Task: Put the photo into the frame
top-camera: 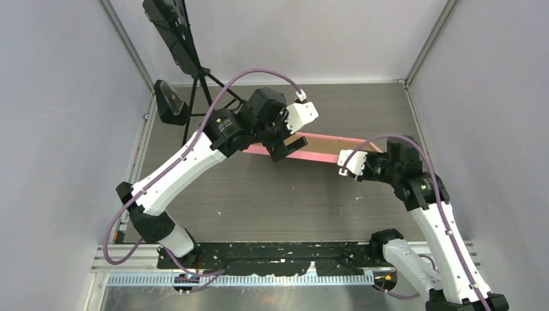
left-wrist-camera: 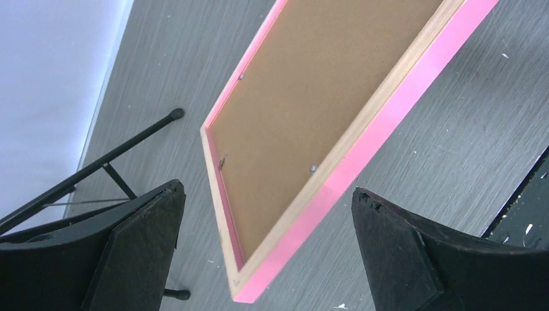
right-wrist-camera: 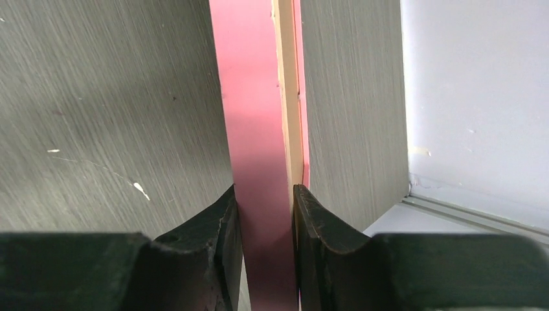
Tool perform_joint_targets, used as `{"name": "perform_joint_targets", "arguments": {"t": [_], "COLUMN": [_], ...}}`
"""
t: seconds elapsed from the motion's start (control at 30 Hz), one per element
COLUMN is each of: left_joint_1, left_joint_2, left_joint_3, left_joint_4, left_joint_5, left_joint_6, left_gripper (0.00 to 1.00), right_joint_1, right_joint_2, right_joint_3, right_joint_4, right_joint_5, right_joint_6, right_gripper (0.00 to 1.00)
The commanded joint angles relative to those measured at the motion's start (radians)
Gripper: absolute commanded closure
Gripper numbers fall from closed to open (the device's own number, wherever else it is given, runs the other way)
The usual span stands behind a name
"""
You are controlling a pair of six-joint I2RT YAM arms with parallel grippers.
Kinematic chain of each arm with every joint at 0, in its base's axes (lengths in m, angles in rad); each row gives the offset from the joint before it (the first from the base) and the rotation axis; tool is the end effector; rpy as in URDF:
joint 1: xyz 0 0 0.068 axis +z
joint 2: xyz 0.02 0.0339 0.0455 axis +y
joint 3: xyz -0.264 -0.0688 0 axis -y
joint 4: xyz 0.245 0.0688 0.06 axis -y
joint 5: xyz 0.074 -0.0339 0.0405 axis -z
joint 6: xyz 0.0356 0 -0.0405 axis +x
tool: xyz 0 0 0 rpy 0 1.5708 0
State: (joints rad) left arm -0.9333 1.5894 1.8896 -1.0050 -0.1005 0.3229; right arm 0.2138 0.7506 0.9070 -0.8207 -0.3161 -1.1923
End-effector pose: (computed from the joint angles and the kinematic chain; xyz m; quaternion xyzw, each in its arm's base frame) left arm 0.1960 -0.2587 0.4363 0.5157 0.7459 -0.0824 0.4134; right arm 0.1389 0.0415 0.3245 -0.6266 0.6327 -0.0783 0.4482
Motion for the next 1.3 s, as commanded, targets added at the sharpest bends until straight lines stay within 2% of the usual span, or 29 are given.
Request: {"name": "perform_joint_targets", "arguments": {"t": [0.0, 0.27, 0.67, 1.27], "left_joint_1": [0.007, 0.014, 0.029, 0.059], "left_joint_2": [-0.062, -0.127, -0.195, -0.256], "left_joint_3": [0.031, -0.017, -0.082, -0.202], "left_joint_4": [0.03, 0.058, 0.086, 0.124], "left_joint_5": [-0.028, -0.056, -0.048, -0.024], "left_joint_6": [0.018, 0.011, -0.024, -0.063], "left_gripper": [0.0, 0.0, 0.01, 0.0], "right_joint_1": [-0.003, -0.003, -0.004, -0.004], "right_joint_2": [0.027, 0.096, 0.167, 0.237], "right_joint_3": [0.149, 0.302, 0.435, 0.582], "right_joint_4": [-0.07, -0.162, -0.211, -0.161], "right_joint_5": [-0.08, -0.098, -0.119, -0.063], "right_joint_6": [0.128, 0.212, 0.395, 0.733], "right_gripper": [0.95, 0.95, 0.94, 0.94]}}
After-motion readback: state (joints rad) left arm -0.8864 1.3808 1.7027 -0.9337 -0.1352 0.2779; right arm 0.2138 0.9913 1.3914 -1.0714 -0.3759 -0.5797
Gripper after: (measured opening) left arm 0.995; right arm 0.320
